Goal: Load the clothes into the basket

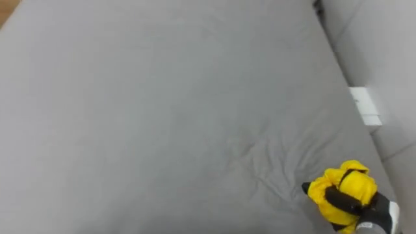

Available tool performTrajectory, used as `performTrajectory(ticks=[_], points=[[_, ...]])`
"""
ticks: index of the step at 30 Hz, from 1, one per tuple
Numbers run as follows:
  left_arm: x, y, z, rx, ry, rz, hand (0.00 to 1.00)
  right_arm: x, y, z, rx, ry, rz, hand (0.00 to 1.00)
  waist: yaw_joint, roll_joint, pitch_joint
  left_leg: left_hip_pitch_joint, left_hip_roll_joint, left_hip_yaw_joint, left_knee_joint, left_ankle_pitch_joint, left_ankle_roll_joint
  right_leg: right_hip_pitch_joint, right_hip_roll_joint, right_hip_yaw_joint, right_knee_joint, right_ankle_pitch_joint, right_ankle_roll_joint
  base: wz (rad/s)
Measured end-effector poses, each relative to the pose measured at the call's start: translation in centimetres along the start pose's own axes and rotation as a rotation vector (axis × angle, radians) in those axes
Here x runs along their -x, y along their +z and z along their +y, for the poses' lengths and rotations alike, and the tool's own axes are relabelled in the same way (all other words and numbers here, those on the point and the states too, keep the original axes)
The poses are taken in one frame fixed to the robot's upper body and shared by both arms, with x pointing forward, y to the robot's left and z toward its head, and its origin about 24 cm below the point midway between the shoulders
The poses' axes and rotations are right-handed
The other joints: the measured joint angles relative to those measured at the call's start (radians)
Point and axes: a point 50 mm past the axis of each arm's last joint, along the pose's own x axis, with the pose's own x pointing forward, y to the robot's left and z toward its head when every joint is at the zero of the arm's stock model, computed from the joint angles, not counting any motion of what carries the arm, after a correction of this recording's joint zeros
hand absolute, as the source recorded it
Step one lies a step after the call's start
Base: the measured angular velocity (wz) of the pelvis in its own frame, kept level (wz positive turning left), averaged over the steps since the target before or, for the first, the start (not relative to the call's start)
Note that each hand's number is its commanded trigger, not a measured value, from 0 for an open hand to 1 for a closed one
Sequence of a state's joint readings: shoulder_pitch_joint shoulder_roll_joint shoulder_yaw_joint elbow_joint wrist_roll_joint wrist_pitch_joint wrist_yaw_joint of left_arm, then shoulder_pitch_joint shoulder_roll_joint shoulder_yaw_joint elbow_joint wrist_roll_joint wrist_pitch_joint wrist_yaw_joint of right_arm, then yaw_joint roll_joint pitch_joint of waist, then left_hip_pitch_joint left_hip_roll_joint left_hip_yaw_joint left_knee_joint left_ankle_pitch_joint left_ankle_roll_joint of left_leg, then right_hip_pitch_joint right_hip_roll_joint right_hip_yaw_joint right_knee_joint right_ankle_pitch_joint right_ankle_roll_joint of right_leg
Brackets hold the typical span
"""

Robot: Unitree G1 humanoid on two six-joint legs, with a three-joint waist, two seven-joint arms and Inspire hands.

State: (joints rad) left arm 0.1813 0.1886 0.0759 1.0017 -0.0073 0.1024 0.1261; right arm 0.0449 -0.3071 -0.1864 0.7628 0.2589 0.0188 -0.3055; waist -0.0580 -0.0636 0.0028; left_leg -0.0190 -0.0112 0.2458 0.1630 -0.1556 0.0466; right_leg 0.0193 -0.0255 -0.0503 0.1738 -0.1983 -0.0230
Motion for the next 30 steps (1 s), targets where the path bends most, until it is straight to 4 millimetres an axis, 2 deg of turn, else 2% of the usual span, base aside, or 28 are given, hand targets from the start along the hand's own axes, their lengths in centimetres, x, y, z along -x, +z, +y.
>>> performTrajectory(ticks=[5,8,11,13,15,19,22,24,25,27,28,29,30], points=[[0.1,-0.9,0.1,-0.004,0.007,0.053,0.00,0.1,-0.5,-1.2,-0.031,-0.037,0.014,1.00,-0.049,0.008,0.0050,0.020,0.004,0.023,-0.016,-0.004,0.000,-0.005,0.010,0.028,0.013,0.000,0.001,-0.17],[0.1,-1.2,0.3,-0.010,0.013,0.080,0.00,0.2,-1.2,-2.1,-0.073,-0.075,0.042,1.00,-0.051,0.015,0.0073,0.025,0.012,0.053,-0.016,-0.006,-0.001,-0.014,0.014,0.069,0.013,0.004,0.001,-0.28],[0.1,-1.5,0.5,-0.017,0.009,0.113,0.00,0.4,-2.1,-2.8,-0.124,-0.104,0.082,1.00,-0.076,0.027,0.0109,0.026,0.016,0.066,-0.014,-0.007,-0.002,-0.018,0.017,0.077,0.014,0.007,0.000,-0.19],[0.1,-1.7,0.5,-0.020,0.004,0.129,0.00,0.4,-2.5,-3.3,-0.138,-0.120,0.097,1.00,-0.081,0.036,0.0131,0.025,0.018,0.081,-0.014,-0.008,-0.002,-0.026,0.024,0.094,0.014,0.007,0.000,-0.23],[0.1,-1.9,0.5,-0.022,0.003,0.150,0.00,0.5,-2.8,-3.6,-0.142,-0.133,0.106,1.00,-0.103,0.048,0.0113,0.012,0.020,0.085,-0.010,-0.008,-0.003,-0.041,0.027,0.106,0.014,0.007,0.000,-0.14],[0.2,-2.1,0.2,-0.047,-0.008,0.162,0.00,0.5,-3.6,-3.8,-0.134,-0.143,0.150,1.00,-0.111,0.073,0.0099,-0.007,0.029,0.105,-0.009,-0.008,-0.003,-0.067,0.030,0.121,0.013,0.027,-0.001,-0.16],[0.3,-2.3,-0.3,-0.082,-0.026,0.167,0.00,0.3,-3.7,-3.4,-0.125,-0.142,0.172,1.00,-0.128,0.105,0.0073,-0.042,0.030,0.119,-0.002,-0.008,-0.002,-0.116,0.032,0.130,0.035,0.029,0.001,-0.18],[0.3,-2.4,-0.7,-0.110,-0.038,0.171,0.00,-0.2,-3.1,-2.8,-0.136,-0.136,0.176,1.00,-0.134,0.133,0.0085,-0.073,0.033,0.140,0.004,-0.008,-0.002,-0.167,0.034,0.157,0.062,0.029,0.001,-0.32],[0.3,-2.4,-0.8,-0.114,-0.042,0.171,0.00,-0.3,-2.9,-2.7,-0.138,-0.136,0.174,1.00,-0.135,0.140,0.0096,-0.080,0.033,0.142,0.005,-0.008,-0.001,-0.181,0.036,0.164,0.071,0.029,0.002,-0.36],[0.4,-2.6,-1.3,-0.105,-0.054,0.180,0.00,-1.0,-1.2,-2.1,-0.152,-0.130,0.141,1.00,-0.154,0.176,0.0085,-0.121,0.034,0.160,0.016,-0.008,-0.001,-0.237,0.043,0.187,0.096,0.029,0.003,-0.30],[0.4,-2.5,-1.4,-0.103,-0.058,0.179,0.00,-1.2,-0.6,-2.0,-0.157,-0.131,0.128,1.00,-0.161,0.185,0.0104,-0.134,0.034,0.162,0.021,-0.008,0.000,-0.253,0.044,0.188,0.103,0.028,0.004,-0.17],[0.3,-2.2,-1.6,-0.105,-0.063,0.173,0.00,-1.6,0.2,-2.0,-0.164,-0.146,0.107,1.00,-0.165,0.205,0.0087,-0.163,0.033,0.164,0.025,-0.006,0.004,-0.285,0.043,0.191,0.111,0.027,0.006,-0.15],[0.2,-1.8,-1.8,-0.100,-0.062,0.166,0.00,-1.8,0.8,-1.9,-0.173,-0.163,0.094,1.00,-0.158,0.217,0.0102,-0.183,0.032,0.169,0.026,-0.002,0.011,-0.317,0.043,0.205,0.133,0.027,0.006,-0.19]])
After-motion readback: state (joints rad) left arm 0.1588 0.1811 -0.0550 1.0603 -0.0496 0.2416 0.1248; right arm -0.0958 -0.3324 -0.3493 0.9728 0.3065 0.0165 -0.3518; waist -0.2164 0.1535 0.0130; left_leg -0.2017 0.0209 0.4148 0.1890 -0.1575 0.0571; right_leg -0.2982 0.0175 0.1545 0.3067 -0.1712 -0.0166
